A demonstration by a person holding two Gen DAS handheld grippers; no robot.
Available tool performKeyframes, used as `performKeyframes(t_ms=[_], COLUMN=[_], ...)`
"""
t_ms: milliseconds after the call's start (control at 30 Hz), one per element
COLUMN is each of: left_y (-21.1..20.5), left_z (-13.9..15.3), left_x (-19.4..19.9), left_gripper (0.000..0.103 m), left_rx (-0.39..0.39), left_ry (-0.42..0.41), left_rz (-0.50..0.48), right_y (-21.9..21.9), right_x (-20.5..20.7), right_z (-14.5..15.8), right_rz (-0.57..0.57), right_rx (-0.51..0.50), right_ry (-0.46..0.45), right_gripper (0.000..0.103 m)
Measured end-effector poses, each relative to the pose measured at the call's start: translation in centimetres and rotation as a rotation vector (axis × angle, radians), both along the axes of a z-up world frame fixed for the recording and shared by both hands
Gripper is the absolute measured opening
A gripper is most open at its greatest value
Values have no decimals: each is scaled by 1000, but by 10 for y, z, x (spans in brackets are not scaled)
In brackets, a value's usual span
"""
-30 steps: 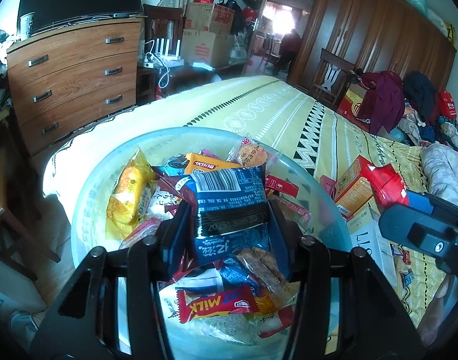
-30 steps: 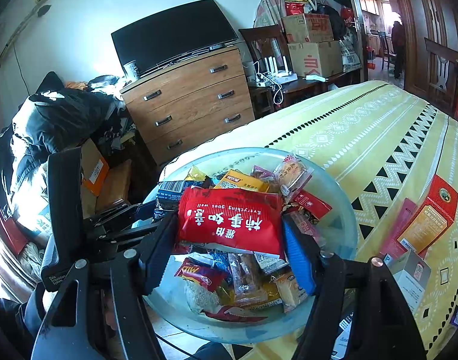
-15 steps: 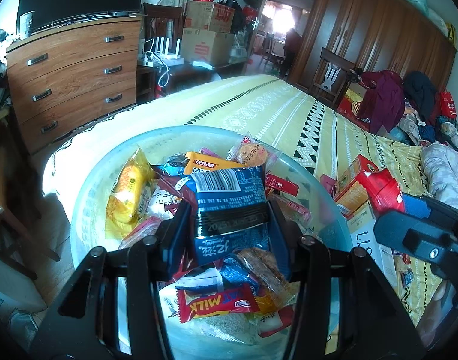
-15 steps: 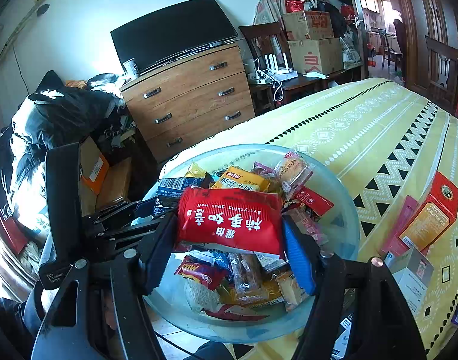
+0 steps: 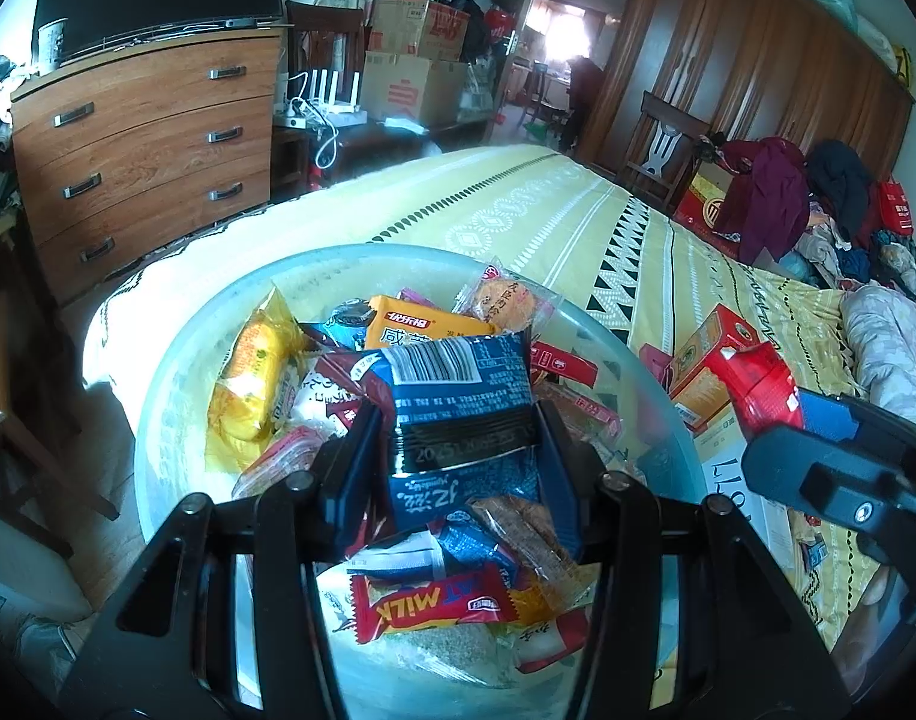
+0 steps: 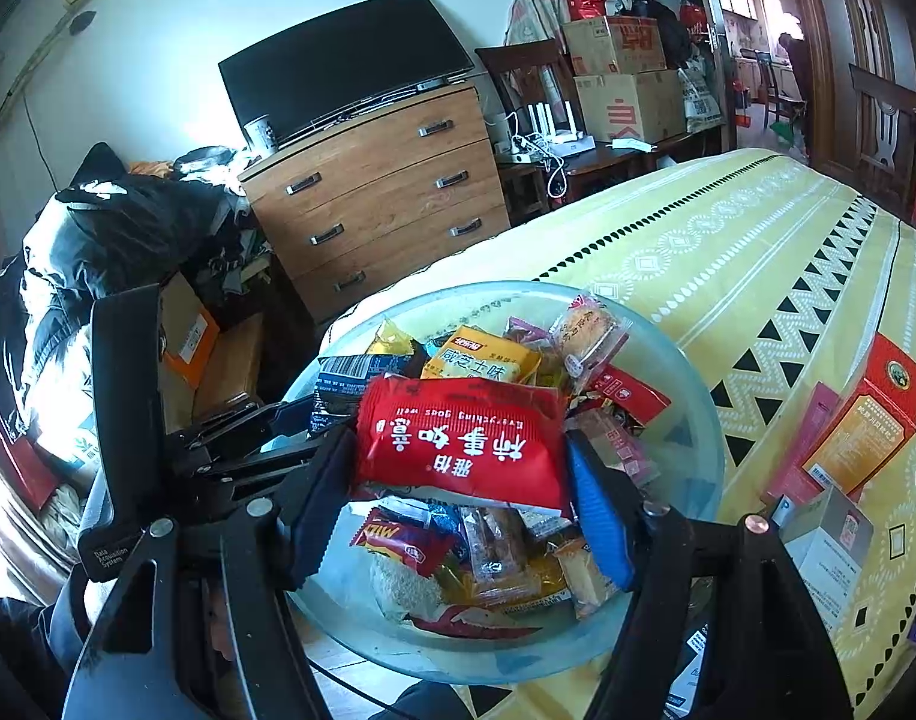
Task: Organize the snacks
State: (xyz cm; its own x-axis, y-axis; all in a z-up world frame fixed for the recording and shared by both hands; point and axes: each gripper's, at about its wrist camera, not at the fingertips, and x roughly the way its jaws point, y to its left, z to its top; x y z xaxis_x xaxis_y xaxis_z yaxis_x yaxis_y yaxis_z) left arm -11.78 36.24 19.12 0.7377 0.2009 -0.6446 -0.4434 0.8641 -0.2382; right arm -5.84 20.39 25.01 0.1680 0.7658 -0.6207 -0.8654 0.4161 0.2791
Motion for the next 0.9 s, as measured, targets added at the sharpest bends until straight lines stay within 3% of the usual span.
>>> performKeyframes(t_ms=[900], left_y=[-1], left_z=[-4], left_x=[-1], left_gripper=[51], left_rx=[-2], left_ry=[15], left_rz=[-2], right_y=[5], right_x=[1], right_z=[-4], right_rz=[-12], right_rx=[-5], right_ry=[23], right_gripper=[75])
